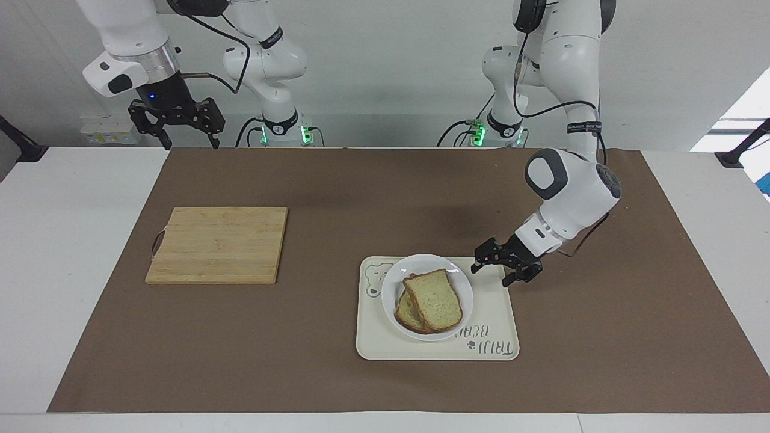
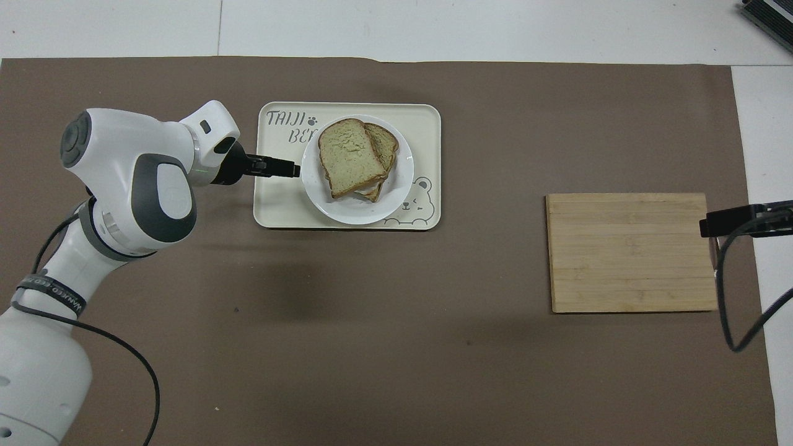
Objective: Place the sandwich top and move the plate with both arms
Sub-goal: 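Release the plate and pull the left gripper back from the tray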
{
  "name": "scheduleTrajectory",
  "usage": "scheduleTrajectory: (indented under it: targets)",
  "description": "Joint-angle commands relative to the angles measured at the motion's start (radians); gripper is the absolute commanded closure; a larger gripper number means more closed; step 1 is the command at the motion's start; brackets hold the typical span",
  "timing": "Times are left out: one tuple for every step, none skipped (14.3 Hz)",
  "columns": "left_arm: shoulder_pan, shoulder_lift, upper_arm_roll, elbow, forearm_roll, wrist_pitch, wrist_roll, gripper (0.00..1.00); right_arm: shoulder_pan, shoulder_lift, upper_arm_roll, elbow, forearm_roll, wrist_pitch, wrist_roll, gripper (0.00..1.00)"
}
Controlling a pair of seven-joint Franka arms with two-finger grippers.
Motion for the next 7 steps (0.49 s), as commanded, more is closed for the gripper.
scheduleTrajectory:
  targets:
    - [-0.002, -0.078, 0.032, -0.005, 0.16, -0.099, -0.013, 0.0, -0.014, -0.013, 0.008, -0.009, 0.002, -0.007, -0.025, 0.0]
    - [-0.001, -0.112, 0.036, -0.005, 0.23, -0.136, -0.013, 0.0, -0.014, -0.013, 0.008, -0.008, 0.002, -0.007, -0.025, 0.0]
    - [-0.001, -0.156, 0.063, -0.004, 0.305, -0.191, -0.014, 0.0, -0.014, -0.013, 0.008, -0.008, 0.002, -0.007, -0.025, 0.0]
    - [-0.001, -0.198, 0.077, 0.001, 0.359, -0.237, -0.019, 0.0, -0.014, -0.013, 0.008, -0.008, 0.002, -0.007, -0.025, 0.0]
    - [-0.001, -0.227, 0.094, 0.024, 0.393, -0.286, -0.019, 0.0, -0.014, -0.013, 0.008, -0.008, 0.002, -0.007, -0.025, 0.0]
    - [-0.001, -0.24, 0.114, 0.066, 0.427, -0.359, -0.019, 0.0, -0.014, -0.013, 0.008, -0.008, 0.002, -0.007, -0.025, 0.0]
    - [-0.001, -0.244, 0.118, 0.132, 0.47, -0.444, -0.019, 0.0, -0.014, -0.013, 0.008, -0.008, 0.002, -0.007, -0.025, 0.0]
